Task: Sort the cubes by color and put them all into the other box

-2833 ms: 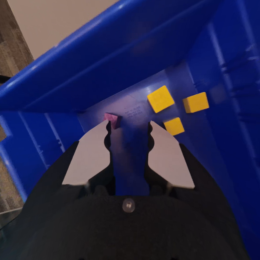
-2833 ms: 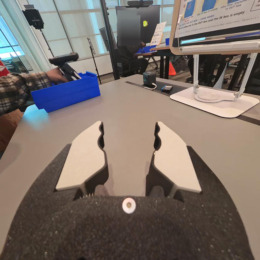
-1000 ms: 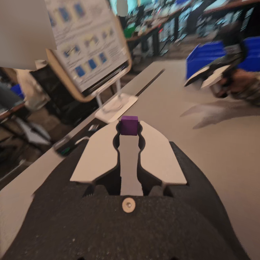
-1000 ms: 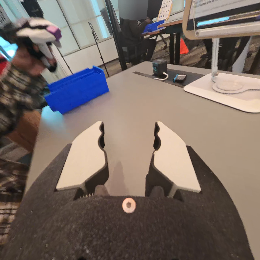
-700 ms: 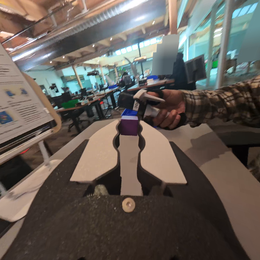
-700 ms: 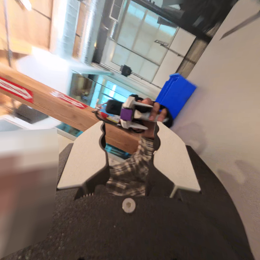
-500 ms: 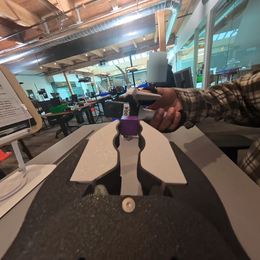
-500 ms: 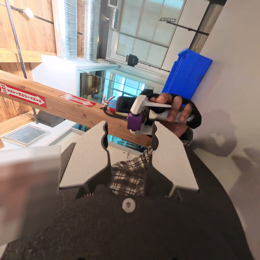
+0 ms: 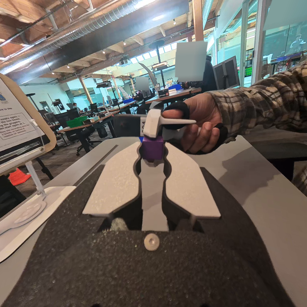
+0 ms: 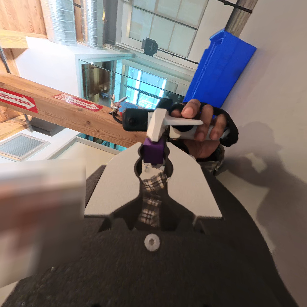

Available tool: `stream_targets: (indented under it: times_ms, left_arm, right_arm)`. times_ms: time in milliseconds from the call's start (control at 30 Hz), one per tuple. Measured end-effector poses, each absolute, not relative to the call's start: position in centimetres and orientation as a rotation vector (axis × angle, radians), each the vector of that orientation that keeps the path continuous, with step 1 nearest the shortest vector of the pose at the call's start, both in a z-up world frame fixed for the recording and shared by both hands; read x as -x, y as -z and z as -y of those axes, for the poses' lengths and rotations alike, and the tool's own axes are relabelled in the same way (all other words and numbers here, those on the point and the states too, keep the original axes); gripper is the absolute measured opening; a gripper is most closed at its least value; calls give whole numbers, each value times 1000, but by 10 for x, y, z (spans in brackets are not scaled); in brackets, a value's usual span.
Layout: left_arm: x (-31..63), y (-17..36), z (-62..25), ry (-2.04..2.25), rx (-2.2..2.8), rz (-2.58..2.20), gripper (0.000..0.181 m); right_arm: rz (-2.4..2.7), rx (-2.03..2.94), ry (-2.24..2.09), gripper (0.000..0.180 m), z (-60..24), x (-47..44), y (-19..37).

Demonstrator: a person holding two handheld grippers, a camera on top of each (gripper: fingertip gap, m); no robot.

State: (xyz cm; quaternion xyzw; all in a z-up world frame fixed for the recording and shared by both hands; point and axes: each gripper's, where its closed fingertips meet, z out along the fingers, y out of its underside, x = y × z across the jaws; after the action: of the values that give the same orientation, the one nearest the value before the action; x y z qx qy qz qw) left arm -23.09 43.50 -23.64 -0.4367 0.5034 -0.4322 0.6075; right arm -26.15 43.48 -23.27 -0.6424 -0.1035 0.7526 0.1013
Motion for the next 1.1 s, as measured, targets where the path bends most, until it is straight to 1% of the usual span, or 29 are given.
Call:
stream_targets:
  times_ms: [33, 67, 133, 200, 267, 400, 467, 533, 567, 700, 800, 900, 1100]
  left_arm:
    - [229, 238, -434, 1005, 1022, -1168, 22]
    - [227, 240, -434, 1008, 1037, -1167, 28]
    - [222, 243, -435, 1006, 1070, -1160, 48]
    - [217, 245, -434, 999, 1086, -1155, 61]
    - [213, 247, -432, 978, 1099, -1163, 69]
    - [206, 252, -429, 928, 1104, -1181, 72]
    - [203, 253, -428, 920, 1107, -1183, 71]
    - [201, 256, -427, 913, 1111, -1191, 67]
    - [200, 258, -428, 906, 1113, -1194, 63]
    - [198, 265, -430, 885, 1131, -1204, 58]
    - [196, 266, -428, 929, 1144, -1195, 57]
    - [195, 267, -428, 917, 1146, -1200, 56]
    - [196, 269, -428, 878, 1139, -1220, 54]
  right_arm:
    - [324, 1911, -2194, 22, -434, 258, 233]
    - [330, 1920, -2169, 22, -433, 251, 231]
    - [346, 1956, -2068, 22, -434, 227, 228]
    - [359, 2012, -1890, 22, -438, 186, 222]
    - [362, 2099, -1585, 22, -449, 124, 216]
    - [288, 2313, -767, 22, -469, -53, 213]
    - [213, 2446, -390, 22, -464, -144, 224]
    - [133, 2605, -166, 23, -447, -211, 248]
    - [97, 2668, -128, 23, -438, -232, 261]
    - [32, 2881, -9, 23, -413, -274, 316]
    - [60, 2962, 117, 23, -410, -288, 345]
    - [77, 3015, 190, 23, -413, -294, 363]
    - [111, 3115, 124, 23, -408, -279, 381]
